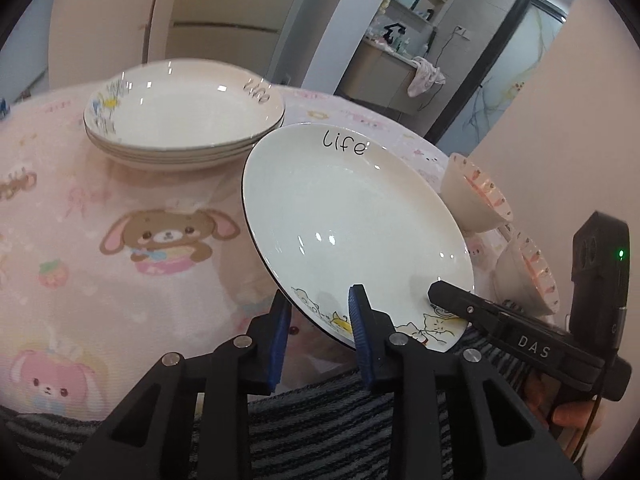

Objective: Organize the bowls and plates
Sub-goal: 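Lift the held plate with the right gripper toward the plate stack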

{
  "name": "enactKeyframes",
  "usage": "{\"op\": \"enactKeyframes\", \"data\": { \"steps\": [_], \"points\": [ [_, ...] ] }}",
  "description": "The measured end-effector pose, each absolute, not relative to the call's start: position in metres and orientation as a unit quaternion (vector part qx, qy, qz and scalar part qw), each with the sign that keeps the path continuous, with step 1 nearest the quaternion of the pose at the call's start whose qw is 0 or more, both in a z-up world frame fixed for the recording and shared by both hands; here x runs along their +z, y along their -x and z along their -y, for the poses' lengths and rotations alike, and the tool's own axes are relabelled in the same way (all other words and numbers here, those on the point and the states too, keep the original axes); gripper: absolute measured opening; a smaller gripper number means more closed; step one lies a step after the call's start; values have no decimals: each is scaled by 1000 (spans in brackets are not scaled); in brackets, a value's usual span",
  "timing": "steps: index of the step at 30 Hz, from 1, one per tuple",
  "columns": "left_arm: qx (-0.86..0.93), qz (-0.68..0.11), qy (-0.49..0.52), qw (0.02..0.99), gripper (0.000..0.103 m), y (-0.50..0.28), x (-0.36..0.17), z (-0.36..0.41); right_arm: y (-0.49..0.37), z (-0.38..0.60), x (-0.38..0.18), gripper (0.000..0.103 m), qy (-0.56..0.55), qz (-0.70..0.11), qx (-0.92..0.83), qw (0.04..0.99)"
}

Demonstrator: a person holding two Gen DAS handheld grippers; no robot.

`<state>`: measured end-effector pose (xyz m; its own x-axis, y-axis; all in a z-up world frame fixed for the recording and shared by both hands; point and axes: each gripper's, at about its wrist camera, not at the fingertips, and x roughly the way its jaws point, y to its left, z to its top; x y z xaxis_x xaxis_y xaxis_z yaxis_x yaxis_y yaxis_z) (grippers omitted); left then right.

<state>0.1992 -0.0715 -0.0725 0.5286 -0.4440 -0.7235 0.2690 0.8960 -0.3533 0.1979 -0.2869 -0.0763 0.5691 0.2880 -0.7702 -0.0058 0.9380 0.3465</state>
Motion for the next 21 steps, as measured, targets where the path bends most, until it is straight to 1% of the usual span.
{"op": "enactKeyframes", "data": {
  "steps": [8,13,18,21],
  "points": [
    [-212,-389,91,892,31,-185,-55,69,-185,289,-62,25,-150,-410,92,895],
    [-217,-326,73,917,32,-162,-37,67,-169,288,-44,25,-130,-359,90,920],
    [-207,-258,61,942,32,-141,-18,74,-155,292,-28,26,-135,-307,112,936],
    [-184,-238,50,952,32,-121,-3,74,-149,288,-19,25,-137,-288,133,938]
  ]
}}
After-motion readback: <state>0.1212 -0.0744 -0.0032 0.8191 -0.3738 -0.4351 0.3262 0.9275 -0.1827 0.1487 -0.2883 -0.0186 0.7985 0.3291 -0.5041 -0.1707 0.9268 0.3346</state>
